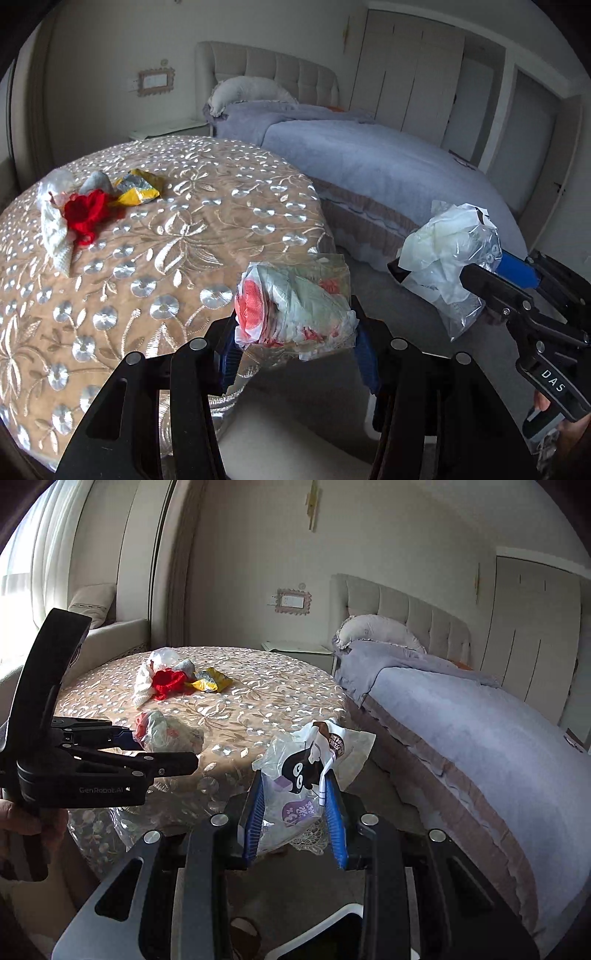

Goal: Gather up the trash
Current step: 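Carry both bags over the white bin and open both tools to drop them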

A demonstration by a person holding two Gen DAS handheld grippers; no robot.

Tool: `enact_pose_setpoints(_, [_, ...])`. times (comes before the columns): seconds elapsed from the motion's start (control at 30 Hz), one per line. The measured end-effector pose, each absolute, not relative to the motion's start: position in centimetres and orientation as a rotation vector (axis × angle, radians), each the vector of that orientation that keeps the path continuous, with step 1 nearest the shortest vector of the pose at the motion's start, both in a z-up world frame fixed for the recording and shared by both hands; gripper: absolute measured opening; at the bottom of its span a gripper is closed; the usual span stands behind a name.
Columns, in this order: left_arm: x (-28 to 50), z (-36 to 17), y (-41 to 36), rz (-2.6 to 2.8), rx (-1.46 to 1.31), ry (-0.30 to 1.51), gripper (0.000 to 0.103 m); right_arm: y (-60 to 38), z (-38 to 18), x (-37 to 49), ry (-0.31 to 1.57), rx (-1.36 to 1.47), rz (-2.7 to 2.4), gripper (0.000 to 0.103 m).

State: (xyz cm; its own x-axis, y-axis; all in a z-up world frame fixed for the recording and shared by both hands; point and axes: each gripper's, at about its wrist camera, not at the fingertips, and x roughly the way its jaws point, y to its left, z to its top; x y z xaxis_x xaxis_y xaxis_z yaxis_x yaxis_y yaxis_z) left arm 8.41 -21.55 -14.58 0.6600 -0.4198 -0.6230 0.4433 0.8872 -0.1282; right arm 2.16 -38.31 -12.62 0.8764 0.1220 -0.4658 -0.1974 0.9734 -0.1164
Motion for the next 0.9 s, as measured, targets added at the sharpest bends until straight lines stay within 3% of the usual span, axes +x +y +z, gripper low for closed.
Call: enact_pose_setpoints(0.9, [2.9, -23.4, -38.7, -0.903, 0.236, 0.881, 0.051, -50.7, -20.6, -7.4, 0.599, -0.062, -0.095, 0.033])
